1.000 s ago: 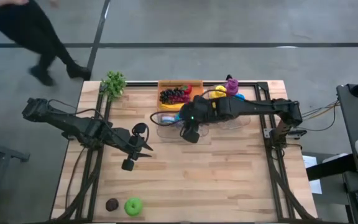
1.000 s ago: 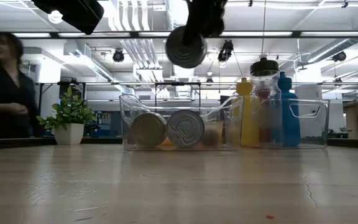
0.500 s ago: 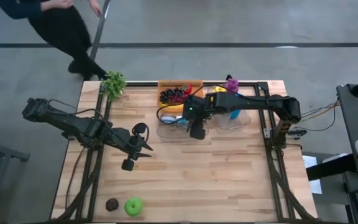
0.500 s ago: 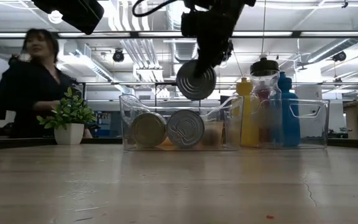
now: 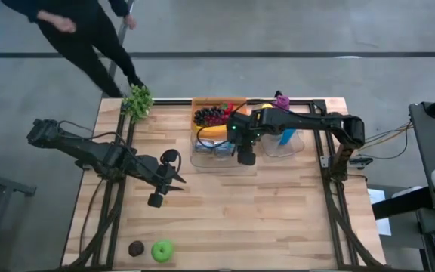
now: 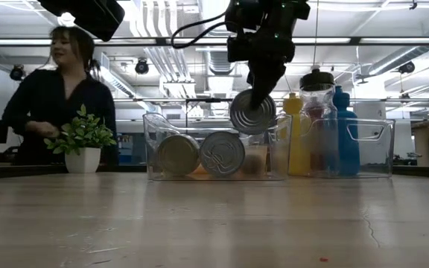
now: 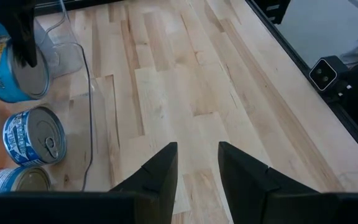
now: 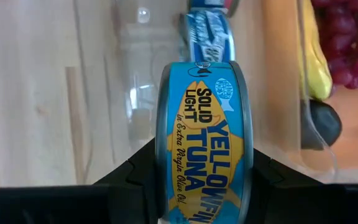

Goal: Pick & Place Food Item
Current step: Put the yellow and blue can into the left transparent bin

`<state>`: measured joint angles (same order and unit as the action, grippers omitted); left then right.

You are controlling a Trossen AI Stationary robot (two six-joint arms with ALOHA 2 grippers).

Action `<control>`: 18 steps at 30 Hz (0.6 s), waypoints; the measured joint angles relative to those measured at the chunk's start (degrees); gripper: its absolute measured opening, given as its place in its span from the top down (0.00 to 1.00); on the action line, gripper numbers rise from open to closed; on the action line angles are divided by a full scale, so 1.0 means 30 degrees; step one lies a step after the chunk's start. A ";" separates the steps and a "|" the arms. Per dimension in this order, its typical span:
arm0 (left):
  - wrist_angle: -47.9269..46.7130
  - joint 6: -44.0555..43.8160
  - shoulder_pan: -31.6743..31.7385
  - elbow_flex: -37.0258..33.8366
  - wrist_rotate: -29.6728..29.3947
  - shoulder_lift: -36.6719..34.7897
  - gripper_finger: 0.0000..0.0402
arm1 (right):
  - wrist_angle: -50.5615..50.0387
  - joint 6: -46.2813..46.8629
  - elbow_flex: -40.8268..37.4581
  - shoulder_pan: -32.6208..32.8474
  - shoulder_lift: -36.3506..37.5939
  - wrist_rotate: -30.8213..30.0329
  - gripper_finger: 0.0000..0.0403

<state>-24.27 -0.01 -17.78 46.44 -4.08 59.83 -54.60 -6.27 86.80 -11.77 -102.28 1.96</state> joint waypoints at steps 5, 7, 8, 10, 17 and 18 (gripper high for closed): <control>-0.0007 0.0000 0.0000 0.0000 -0.0006 0.0000 0.71 | 0.0048 -0.0558 -0.0119 -0.0405 0.0000 -0.0079 0.67; 0.0000 0.0000 0.0000 0.0000 -0.0006 0.0000 0.71 | 0.0015 -0.0657 -0.0188 -0.0551 0.0000 -0.0141 0.67; -0.0006 0.0000 0.0000 0.0000 -0.0006 0.0000 0.71 | 0.0020 -0.0727 -0.0202 -0.0640 0.0000 -0.0133 0.67; 0.0000 0.0000 0.0000 0.0000 -0.0002 0.0000 0.71 | 0.0153 -0.0921 -0.0318 -0.0778 0.0000 -0.0141 0.67; -0.0004 0.0000 0.0000 0.0000 -0.0002 0.0000 0.71 | 0.0757 -0.1704 -0.1092 -0.0949 0.0000 -0.0141 0.67; 0.0000 0.0000 0.0000 0.0000 -0.0006 0.0000 0.71 | 0.0885 -0.1733 -0.1211 -0.0971 0.0000 -0.0141 0.67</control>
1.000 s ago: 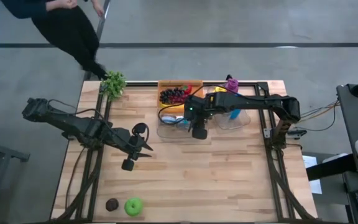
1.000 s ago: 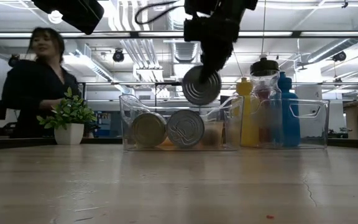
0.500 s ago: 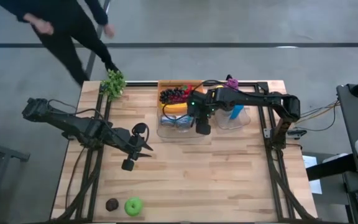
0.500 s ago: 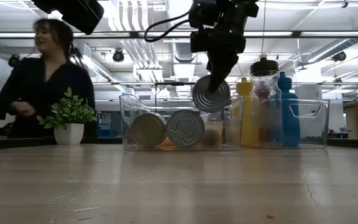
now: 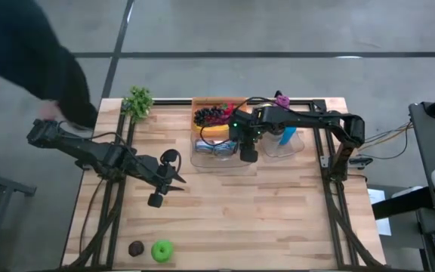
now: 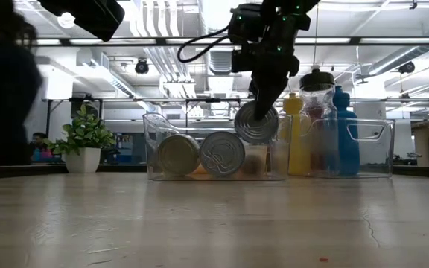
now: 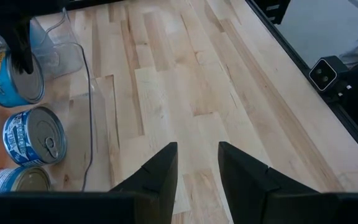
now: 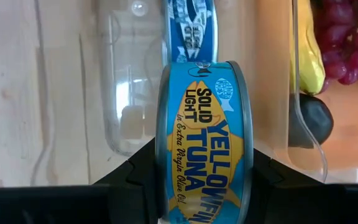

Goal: Pick & Place Food Item
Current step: Put the yellow and blue can into the left transparent bin

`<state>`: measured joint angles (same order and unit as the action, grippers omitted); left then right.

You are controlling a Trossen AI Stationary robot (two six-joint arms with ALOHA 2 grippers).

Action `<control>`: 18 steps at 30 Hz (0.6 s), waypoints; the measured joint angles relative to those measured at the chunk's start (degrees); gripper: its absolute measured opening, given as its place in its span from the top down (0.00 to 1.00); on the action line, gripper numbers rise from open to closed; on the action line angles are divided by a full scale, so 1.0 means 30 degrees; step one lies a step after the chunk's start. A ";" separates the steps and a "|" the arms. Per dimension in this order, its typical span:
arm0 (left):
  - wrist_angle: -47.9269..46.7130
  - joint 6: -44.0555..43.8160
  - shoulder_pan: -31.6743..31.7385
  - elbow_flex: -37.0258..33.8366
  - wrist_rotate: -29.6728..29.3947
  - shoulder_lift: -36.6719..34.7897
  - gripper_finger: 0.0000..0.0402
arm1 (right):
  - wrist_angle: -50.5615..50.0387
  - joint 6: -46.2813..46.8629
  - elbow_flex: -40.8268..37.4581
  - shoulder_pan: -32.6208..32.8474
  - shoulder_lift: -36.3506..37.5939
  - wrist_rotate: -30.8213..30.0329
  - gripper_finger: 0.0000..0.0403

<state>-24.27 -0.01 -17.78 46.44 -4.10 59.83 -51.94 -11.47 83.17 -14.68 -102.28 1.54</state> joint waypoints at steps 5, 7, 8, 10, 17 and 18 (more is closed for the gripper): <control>0.0000 0.0000 0.0000 0.0000 0.0000 0.0000 0.71 | 0.0168 -0.0069 -0.0260 -0.0137 0.0000 -0.0015 0.67; 0.0000 0.0000 0.0000 0.0000 0.0007 0.0000 0.71 | 0.0269 -0.0068 -0.0389 -0.0196 0.0000 -0.0004 0.67; -0.0007 0.0000 0.0000 0.0000 0.0000 0.0000 0.71 | 0.0402 -0.0062 -0.0472 -0.0198 0.0000 0.0015 0.67; 0.0000 0.0000 0.0000 0.0000 0.0000 0.0000 0.71 | 0.0759 -0.0124 -0.0685 -0.0232 0.0000 0.0037 0.67; 0.0000 0.0000 0.0000 0.0000 0.0007 0.0000 0.71 | 0.1200 -0.0385 -0.1121 -0.0378 0.0000 0.0066 0.67; -0.0007 0.0000 0.0000 0.0000 0.0000 0.0000 0.71 | 0.1321 -0.0393 -0.1194 -0.0418 0.0000 0.0066 0.67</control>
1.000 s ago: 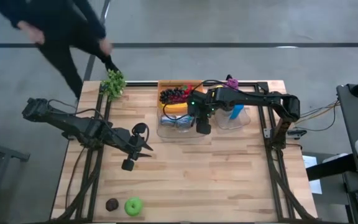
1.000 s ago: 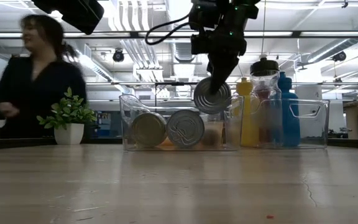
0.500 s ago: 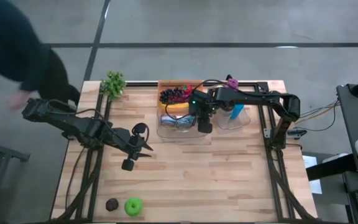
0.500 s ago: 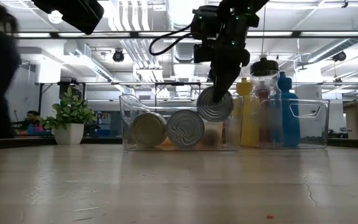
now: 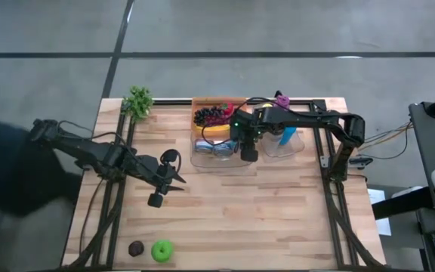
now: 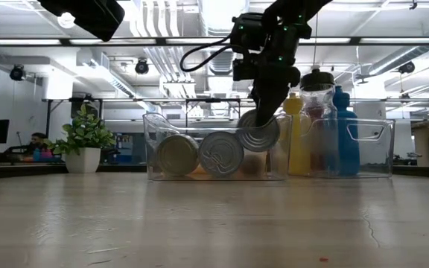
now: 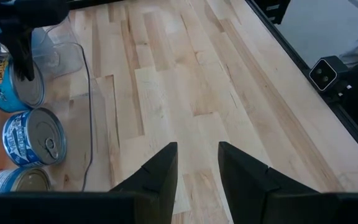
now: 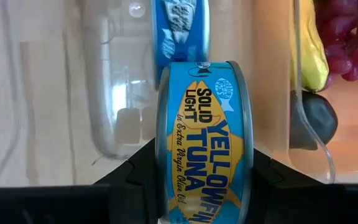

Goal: Pick & Place Food Item
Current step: Put the yellow and blue can into the left transparent bin

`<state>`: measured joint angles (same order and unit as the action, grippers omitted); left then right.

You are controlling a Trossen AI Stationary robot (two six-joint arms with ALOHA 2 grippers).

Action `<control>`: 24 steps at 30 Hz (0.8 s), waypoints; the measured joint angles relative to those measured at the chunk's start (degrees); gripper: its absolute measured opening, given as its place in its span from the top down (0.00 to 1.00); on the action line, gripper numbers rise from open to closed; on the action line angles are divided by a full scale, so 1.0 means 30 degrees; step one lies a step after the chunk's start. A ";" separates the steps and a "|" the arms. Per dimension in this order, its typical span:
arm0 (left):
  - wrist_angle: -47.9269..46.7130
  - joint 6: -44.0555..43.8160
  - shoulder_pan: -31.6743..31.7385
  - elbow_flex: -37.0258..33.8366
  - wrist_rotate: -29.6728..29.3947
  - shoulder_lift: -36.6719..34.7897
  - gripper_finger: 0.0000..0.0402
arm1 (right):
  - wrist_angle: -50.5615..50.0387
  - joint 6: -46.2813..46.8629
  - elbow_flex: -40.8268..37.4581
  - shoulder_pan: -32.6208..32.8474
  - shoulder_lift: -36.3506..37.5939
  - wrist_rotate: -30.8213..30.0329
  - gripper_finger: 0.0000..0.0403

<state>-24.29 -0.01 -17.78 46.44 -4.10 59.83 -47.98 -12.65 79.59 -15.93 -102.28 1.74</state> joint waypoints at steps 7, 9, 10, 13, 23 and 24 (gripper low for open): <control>0.0007 0.0000 0.0000 0.0000 0.0007 0.0000 0.71 | 0.0533 -0.0364 -0.0270 -0.0139 0.0000 0.0000 0.67; 0.0006 0.0000 0.0000 0.0000 0.0000 0.0000 0.71 | 0.0657 -0.0371 -0.0295 -0.0157 0.0000 0.0015 0.67; 0.0007 0.0000 0.0000 0.0000 0.0000 0.0000 0.71 | 0.0702 -0.0371 -0.0335 -0.0157 0.0000 0.0015 0.67; 0.0003 0.0000 0.0000 0.0000 0.0003 0.0000 0.71 | 0.0789 -0.0371 -0.0513 -0.0157 0.0000 0.0078 0.67; 0.0007 0.0000 -0.0006 0.0000 0.0000 0.0000 0.71 | 0.0929 -0.0375 -0.0969 -0.0157 0.0000 0.0584 0.66; 0.0000 0.0000 0.0000 0.0000 0.0002 0.0000 0.71 | 0.0922 -0.0414 -0.0971 -0.0157 0.0000 0.0583 0.66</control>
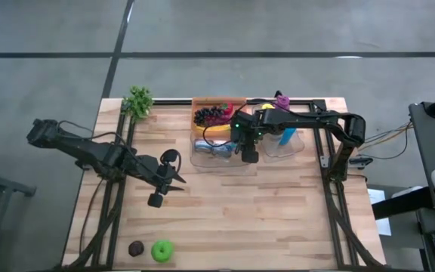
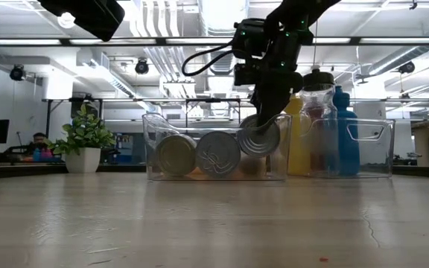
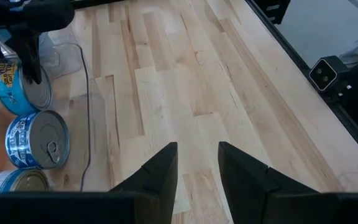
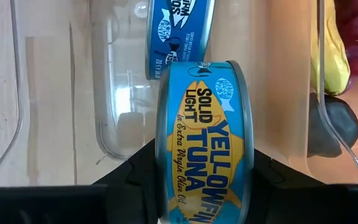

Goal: Pick & Place Food Item
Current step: Put the yellow and blue can into the left transparent bin

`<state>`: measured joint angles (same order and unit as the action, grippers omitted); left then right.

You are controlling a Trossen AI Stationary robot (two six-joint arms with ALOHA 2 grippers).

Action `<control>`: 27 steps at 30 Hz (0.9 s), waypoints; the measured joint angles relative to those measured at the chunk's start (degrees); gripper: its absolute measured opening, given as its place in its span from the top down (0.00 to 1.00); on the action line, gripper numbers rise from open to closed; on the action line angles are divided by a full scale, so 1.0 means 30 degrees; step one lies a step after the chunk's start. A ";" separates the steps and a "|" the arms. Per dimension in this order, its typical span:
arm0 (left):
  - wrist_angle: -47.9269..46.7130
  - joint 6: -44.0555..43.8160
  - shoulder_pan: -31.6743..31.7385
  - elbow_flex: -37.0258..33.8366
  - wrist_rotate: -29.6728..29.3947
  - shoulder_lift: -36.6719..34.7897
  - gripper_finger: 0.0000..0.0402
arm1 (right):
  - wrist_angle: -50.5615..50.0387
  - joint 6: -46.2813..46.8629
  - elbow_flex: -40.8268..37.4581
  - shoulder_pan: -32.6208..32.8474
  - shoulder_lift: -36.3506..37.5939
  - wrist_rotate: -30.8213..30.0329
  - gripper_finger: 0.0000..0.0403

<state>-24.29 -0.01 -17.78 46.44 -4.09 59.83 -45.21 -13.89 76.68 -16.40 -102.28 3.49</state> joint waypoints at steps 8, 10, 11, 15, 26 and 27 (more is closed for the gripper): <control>0.0006 0.0000 0.0000 0.0000 0.0000 0.0000 0.71 | -0.0077 -0.0008 -0.0070 -0.0015 -0.0022 -0.0073 0.62; 0.0000 0.0000 0.0000 0.0000 -0.0002 0.0000 0.71 | -0.0002 -0.0001 -0.0067 -0.0015 -0.0022 -0.0073 0.63; 0.0005 0.0000 0.0000 0.0000 0.0000 0.0000 0.71 | 0.0059 -0.0007 -0.0065 -0.0015 -0.0022 -0.0073 0.63; 0.0007 0.0000 0.0000 0.0000 -0.0002 0.0000 0.71 | 0.0204 -0.0027 -0.0064 -0.0015 -0.0022 -0.0069 0.65; 0.0007 0.0000 0.0000 0.0000 -0.0002 0.0000 0.71 | 0.0207 0.0175 -0.0048 0.0007 -0.0022 -0.0054 0.68; 0.0007 0.0000 0.0000 0.0000 0.0006 0.0000 0.71 | 0.0154 0.0312 0.0017 0.0007 -0.0022 -0.0049 0.68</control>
<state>-24.27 -0.01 -17.78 46.44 -4.08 59.83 -44.75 -12.95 76.73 -16.38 -102.35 3.34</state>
